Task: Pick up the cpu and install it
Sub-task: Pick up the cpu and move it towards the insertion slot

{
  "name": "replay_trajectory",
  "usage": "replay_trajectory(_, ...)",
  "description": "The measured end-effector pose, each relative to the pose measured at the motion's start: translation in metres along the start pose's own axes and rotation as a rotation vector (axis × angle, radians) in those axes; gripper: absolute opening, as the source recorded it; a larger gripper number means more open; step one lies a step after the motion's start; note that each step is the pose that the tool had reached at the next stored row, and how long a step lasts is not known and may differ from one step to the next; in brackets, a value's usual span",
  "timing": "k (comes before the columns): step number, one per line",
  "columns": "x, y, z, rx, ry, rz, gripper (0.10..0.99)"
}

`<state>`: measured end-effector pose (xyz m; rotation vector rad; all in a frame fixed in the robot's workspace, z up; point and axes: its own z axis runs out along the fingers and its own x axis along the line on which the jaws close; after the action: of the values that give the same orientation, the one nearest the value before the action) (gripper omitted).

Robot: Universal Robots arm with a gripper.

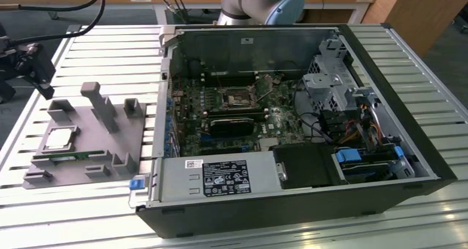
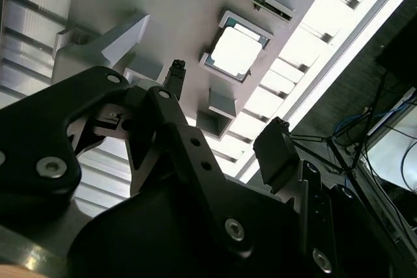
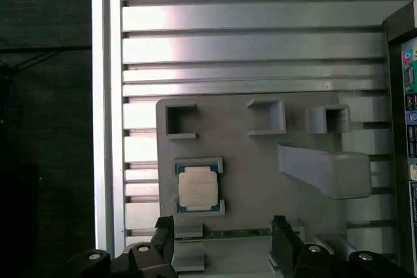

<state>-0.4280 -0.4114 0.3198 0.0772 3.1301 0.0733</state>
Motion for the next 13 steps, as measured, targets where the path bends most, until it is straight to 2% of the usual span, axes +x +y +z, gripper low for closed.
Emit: replay_trajectory(13,0.0001,-0.0003,0.0074,-0.002,0.0003,0.000,0.706)
